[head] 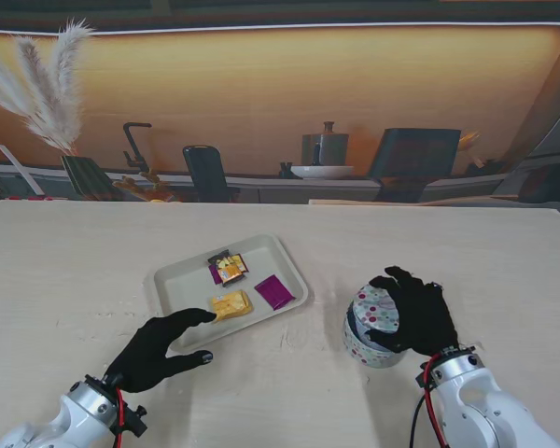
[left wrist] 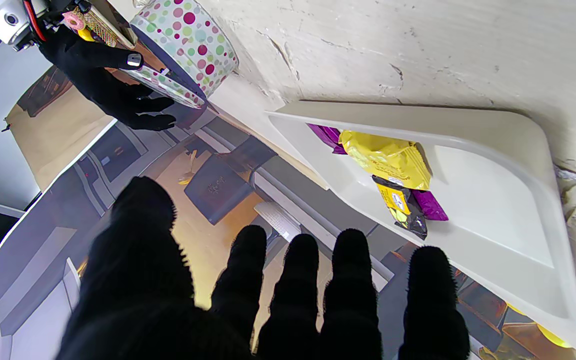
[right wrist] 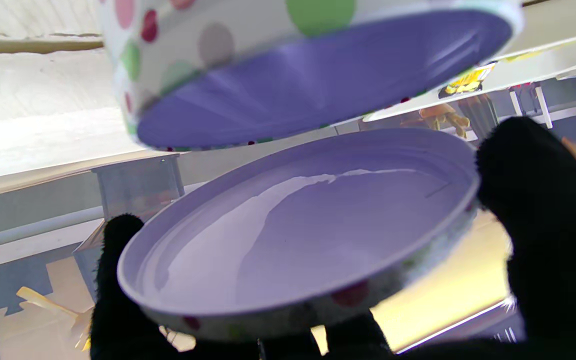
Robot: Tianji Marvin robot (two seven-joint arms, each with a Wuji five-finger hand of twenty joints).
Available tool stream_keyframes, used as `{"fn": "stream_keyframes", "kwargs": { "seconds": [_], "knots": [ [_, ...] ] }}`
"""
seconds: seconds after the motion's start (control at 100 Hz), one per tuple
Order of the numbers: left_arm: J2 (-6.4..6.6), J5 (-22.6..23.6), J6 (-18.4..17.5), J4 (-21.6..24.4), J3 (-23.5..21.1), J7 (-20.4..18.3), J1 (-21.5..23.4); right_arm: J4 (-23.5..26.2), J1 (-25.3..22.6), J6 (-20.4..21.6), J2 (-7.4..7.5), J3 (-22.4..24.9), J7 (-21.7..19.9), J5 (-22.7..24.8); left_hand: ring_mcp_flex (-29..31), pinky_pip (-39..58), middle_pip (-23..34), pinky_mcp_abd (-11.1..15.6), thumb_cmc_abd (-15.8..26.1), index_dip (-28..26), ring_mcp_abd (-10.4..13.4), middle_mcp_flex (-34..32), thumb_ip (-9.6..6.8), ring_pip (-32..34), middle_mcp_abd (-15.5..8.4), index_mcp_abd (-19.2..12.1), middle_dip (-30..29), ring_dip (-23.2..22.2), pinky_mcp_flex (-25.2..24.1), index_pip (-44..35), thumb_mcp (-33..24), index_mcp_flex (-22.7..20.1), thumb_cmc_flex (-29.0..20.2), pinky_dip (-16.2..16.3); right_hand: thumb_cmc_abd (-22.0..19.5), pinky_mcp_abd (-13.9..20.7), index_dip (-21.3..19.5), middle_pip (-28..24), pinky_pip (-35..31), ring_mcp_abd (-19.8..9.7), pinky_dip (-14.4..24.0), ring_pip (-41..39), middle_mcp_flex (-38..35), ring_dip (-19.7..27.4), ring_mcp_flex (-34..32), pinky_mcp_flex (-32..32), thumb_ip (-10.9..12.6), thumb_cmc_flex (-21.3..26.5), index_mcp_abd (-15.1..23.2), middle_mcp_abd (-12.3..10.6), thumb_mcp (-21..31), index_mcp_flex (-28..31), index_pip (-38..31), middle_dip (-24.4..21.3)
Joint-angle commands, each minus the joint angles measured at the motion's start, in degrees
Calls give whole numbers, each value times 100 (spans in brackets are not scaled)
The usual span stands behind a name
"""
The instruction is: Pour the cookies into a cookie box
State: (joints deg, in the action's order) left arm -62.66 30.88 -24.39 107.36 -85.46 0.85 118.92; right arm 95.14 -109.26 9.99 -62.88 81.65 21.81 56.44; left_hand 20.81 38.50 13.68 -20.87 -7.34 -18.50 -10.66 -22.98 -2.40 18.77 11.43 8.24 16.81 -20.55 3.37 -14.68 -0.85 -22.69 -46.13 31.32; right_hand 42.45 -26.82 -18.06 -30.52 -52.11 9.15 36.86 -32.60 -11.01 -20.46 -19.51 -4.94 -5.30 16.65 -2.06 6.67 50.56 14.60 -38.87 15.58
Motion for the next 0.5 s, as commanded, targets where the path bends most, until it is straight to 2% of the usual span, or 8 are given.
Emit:
{"fn": "stream_keyframes", "kwargs": {
  "seconds": [0.0, 0.49],
  "knots": [
    [-21, 10, 10, 42, 9, -92, 39, 88, -84, -11, -31, 37, -20, 8, 57, 57, -30, -28, -8, -38, -9, -27, -108, 21, -118, -166, 72, -129, -51, 40, -22, -45, -133, 139, -176, 659, 35, 15, -1169, 99, 584, -106, 114, -88, -61, -261, 138, 637, -113, 66, 869, 161, -120, 4],
    [-15, 10, 14, 40, 30, -118, 34, 502, -617, -37, -88, 641, 344, 210, 59, 54, -28, -29, -19, -41, -10, -27, -110, 22, -104, -166, 74, -131, -51, 36, -21, -44, -135, 142, -286, 659, -68, -99, -1210, 132, 562, -139, 93, -103, -125, -323, 126, 684, -126, 89, 874, 284, -262, 41]
  ]
}}
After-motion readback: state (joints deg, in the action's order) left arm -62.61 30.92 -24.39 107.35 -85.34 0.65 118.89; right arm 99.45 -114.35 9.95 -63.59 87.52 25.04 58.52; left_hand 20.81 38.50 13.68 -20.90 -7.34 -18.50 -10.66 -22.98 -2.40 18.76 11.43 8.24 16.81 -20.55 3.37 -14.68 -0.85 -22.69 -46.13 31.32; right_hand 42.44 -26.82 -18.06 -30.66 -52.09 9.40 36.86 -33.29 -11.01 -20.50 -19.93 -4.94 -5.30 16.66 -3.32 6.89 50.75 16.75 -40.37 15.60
